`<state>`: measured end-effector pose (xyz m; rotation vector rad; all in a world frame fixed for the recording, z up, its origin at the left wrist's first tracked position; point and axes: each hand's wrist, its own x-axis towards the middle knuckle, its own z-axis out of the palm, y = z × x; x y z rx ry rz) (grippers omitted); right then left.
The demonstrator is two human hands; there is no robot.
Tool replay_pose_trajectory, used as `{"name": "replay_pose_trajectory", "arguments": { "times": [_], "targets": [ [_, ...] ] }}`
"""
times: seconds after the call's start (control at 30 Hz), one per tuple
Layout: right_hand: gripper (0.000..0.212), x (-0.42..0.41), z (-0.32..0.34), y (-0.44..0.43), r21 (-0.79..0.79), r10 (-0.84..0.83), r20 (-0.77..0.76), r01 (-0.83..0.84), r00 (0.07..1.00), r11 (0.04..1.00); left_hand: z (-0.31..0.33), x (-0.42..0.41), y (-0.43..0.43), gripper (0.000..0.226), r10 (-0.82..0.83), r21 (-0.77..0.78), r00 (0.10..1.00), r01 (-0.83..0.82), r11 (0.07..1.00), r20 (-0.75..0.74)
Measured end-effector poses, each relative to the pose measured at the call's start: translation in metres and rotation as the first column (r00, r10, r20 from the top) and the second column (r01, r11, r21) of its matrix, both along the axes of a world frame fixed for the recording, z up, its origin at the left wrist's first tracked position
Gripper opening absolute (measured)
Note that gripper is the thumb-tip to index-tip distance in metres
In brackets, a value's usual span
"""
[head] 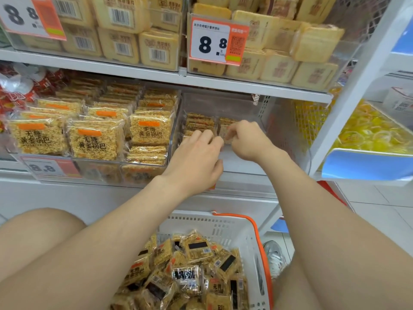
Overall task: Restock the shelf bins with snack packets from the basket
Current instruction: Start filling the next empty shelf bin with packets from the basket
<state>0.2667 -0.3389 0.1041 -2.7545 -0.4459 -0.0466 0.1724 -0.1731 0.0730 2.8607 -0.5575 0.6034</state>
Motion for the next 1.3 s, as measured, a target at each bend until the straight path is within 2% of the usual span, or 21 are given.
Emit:
{"name": "replay_pose_trajectory", "arguments": {
  "times": [0.1, 0.2, 0.27, 0.4, 0.53, 0.63, 0.73, 0.87, 1.03, 1.07, 1.2, 1.3],
  "targets": [
    [0.030, -0.030, 0.015, 0.009, 0.060, 0.049, 0.145, -0.058, 0.988, 0.996, 0.008, -0.013, 0.003, 0.017, -0.013, -0.018, 0.998, 0.014, 1.000, 0.059],
    [0.026, -0.064, 0.022, 0.012, 0.073, 0.125, 0.162, -0.138, 0.979, 0.988, 0.014, -0.027, 0.005, 0.029, 0.081, -0.027, 0.992, -0.083, 0.996, -0.093],
    [0.024, -0.087, 0.022, 0.011, 0.019, 0.188, 0.073, -0.190, 0.979, 0.982, 0.008, -0.036, 0.006, 0.036, 0.094, 0.089, 0.968, -0.076, 0.993, -0.231],
    [0.027, -0.107, -0.010, 0.008, -0.166, 0.216, -0.300, -0.273, 0.929, 0.948, -0.019, -0.046, 0.011, 0.031, 0.071, 0.302, 0.846, 0.109, 0.947, -0.529],
    [0.028, -0.105, -0.078, 0.007, -0.308, 0.203, -0.403, -0.341, 0.893, 0.888, -0.057, -0.045, 0.016, 0.032, 0.099, 0.353, 0.728, 0.205, 0.913, -0.678],
    [0.027, -0.097, -0.123, 0.004, -0.363, 0.173, -0.484, -0.376, 0.858, 0.853, -0.082, -0.042, 0.018, 0.031, 0.114, 0.376, 0.669, 0.262, 0.889, -0.735],
    [0.019, -0.090, -0.152, -0.001, -0.406, 0.116, -0.502, -0.352, 0.857, 0.843, -0.099, -0.041, 0.015, 0.026, 0.135, 0.411, 0.643, 0.301, 0.860, -0.754],
    [0.029, -0.093, -0.198, -0.009, -0.446, 0.097, -0.542, -0.383, 0.835, 0.809, -0.114, -0.045, 0.007, 0.015, 0.161, 0.462, 0.633, 0.343, 0.818, -0.757],
    [0.010, -0.117, -0.243, -0.017, -0.545, 0.028, -0.584, -0.417, 0.812, 0.728, -0.126, -0.045, 0.002, 0.017, 0.132, 0.449, 0.628, 0.379, 0.809, -0.767],
    [0.012, -0.123, -0.250, -0.018, -0.547, 0.026, -0.593, -0.426, 0.805, 0.721, -0.127, -0.044, 0.002, 0.016, 0.129, 0.447, 0.632, 0.376, 0.812, -0.764],
    [0.065, -0.144, -0.272, -0.017, -0.536, -0.010, -0.637, -0.434, 0.771, 0.724, -0.129, -0.041, 0.001, 0.010, 0.122, 0.457, 0.651, 0.374, 0.807, -0.749],
    [0.074, -0.151, -0.276, -0.013, -0.555, 0.012, -0.607, -0.435, 0.795, 0.709, -0.130, -0.039, -0.002, 0.015, 0.127, 0.461, 0.652, 0.372, 0.806, -0.747]
  ]
}}
